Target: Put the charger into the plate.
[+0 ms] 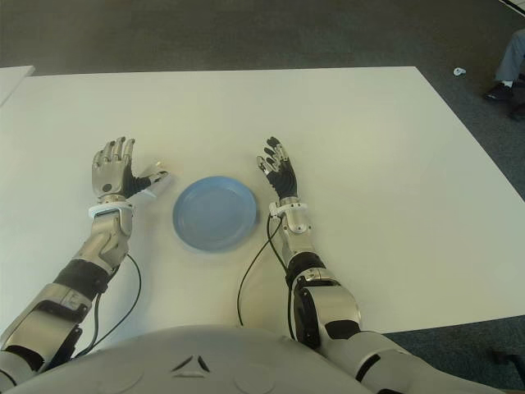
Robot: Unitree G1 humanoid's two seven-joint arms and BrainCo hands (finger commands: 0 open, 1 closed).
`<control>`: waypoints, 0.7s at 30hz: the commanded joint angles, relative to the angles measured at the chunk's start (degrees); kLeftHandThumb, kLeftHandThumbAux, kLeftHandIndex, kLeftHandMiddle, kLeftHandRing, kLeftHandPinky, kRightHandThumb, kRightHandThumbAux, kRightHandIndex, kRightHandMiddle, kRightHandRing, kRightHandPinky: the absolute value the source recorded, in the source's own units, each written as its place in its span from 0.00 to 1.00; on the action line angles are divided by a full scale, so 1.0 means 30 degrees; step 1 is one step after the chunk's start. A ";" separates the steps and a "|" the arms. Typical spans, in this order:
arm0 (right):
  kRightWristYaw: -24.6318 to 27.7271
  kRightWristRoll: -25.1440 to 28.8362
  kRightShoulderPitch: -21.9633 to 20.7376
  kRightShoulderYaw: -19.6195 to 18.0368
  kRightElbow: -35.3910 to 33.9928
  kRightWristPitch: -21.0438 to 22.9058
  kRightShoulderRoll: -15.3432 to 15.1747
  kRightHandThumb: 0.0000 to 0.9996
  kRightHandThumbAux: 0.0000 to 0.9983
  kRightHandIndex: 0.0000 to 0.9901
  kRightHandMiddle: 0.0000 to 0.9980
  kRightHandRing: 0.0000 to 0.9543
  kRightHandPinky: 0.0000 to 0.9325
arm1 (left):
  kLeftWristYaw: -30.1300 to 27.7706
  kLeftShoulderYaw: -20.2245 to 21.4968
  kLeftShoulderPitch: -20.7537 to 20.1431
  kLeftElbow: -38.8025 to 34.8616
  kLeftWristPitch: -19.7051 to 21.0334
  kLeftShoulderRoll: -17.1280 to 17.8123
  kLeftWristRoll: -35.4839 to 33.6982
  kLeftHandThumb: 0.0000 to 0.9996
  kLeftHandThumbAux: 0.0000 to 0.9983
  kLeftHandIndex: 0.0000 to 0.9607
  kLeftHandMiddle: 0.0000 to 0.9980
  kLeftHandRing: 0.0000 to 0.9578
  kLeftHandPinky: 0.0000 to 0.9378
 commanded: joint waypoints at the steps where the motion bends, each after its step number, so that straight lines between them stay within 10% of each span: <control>1: -0.0133 0.0189 0.2315 -0.0216 0.1440 0.1045 -0.0116 0.18 0.64 0.03 0.11 0.11 0.12 | -0.1440 -0.0394 -0.0101 0.0485 0.0892 -0.0034 0.0222 0.09 0.41 0.00 0.00 0.00 0.00; 21: -0.0206 0.0185 0.2400 -0.0196 0.1491 0.0618 0.0042 0.18 0.63 0.03 0.11 0.11 0.12 | -0.2174 0.0247 -0.1780 0.1678 0.0562 0.1291 -0.0411 0.02 0.34 0.00 0.00 0.00 0.00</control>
